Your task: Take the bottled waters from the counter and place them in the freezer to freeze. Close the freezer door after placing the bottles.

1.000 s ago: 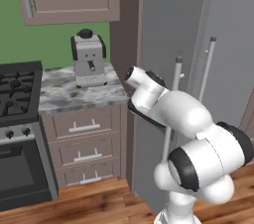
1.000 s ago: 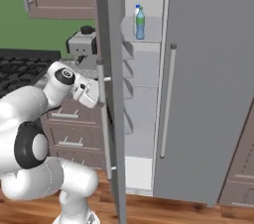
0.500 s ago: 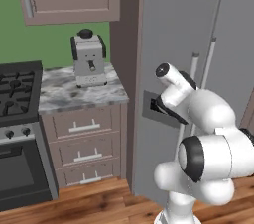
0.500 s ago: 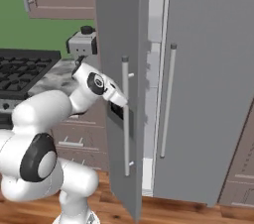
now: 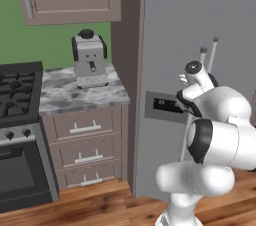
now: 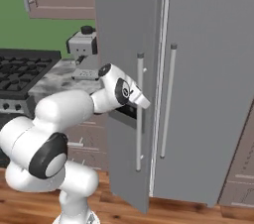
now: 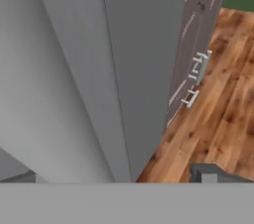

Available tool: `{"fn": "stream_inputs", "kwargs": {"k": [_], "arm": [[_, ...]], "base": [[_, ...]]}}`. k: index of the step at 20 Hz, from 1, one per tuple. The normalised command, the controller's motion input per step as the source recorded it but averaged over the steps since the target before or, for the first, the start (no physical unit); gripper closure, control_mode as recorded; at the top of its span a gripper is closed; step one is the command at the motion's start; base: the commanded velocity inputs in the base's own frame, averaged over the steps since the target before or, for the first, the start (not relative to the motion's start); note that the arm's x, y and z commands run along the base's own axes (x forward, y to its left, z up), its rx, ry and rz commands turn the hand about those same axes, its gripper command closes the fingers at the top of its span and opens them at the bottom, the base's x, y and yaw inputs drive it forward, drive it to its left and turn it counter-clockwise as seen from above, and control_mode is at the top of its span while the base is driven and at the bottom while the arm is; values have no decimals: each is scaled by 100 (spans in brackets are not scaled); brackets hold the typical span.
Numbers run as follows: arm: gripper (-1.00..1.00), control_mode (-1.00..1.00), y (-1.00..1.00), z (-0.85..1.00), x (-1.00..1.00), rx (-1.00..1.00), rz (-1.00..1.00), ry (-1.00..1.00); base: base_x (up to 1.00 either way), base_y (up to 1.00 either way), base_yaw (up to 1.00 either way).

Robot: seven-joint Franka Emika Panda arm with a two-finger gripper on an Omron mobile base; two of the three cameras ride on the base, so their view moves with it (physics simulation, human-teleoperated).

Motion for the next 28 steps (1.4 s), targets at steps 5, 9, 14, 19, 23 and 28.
{"fn": "stream_inputs", "kwargs": {"k": [5,9,14,19,23,28], "arm": [[-100,-100,-14,39,37,1,17,9],[-100,-100,-34,31,39,8,31,3],[-100,-100,-40,16,40,15,37,-2],[-100,-100,-13,17,34,1,22,0],[-100,-100,-2,16,38,0,15,0],[-100,-100,0,6,32,-3,1,0]], "base": [[0,0,0],[0,0,0],[0,0,0],[0,0,0],[0,0,0],[0,0,0]]}}
